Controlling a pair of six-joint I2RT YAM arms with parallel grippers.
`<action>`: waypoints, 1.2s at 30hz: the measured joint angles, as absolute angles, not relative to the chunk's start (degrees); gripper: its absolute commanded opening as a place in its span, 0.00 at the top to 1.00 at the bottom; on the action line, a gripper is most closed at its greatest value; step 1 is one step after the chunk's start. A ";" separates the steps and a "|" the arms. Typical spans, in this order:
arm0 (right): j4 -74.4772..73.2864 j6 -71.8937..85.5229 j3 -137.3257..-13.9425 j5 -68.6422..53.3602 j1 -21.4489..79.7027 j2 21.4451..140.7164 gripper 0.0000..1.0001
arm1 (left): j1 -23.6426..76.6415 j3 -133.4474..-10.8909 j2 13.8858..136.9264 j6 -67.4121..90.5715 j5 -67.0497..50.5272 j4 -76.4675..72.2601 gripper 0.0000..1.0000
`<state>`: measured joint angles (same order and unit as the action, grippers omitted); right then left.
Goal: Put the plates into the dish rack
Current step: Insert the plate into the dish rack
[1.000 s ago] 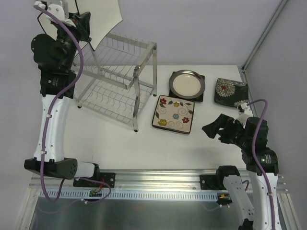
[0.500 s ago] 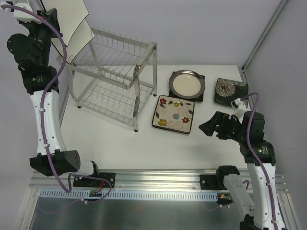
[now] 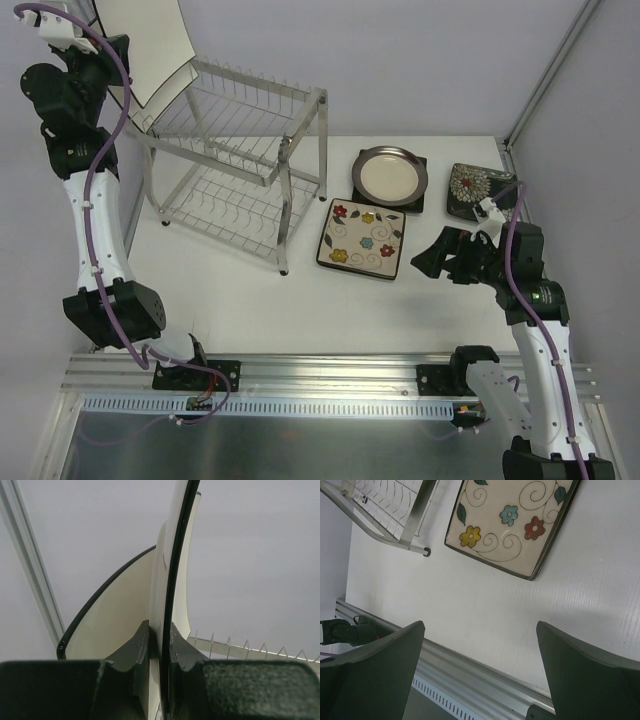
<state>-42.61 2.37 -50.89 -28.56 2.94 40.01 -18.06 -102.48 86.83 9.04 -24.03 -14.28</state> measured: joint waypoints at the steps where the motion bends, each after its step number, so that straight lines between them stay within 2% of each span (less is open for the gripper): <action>1: -42.63 2.24 -50.89 -28.58 2.94 40.16 0.00 | -18.06 -102.37 87.15 9.17 -24.45 -14.31 1.00; 36: -42.24 1.61 -50.89 -29.41 2.94 40.88 0.00 | -18.06 -96.73 89.62 3.07 -30.96 -17.72 1.00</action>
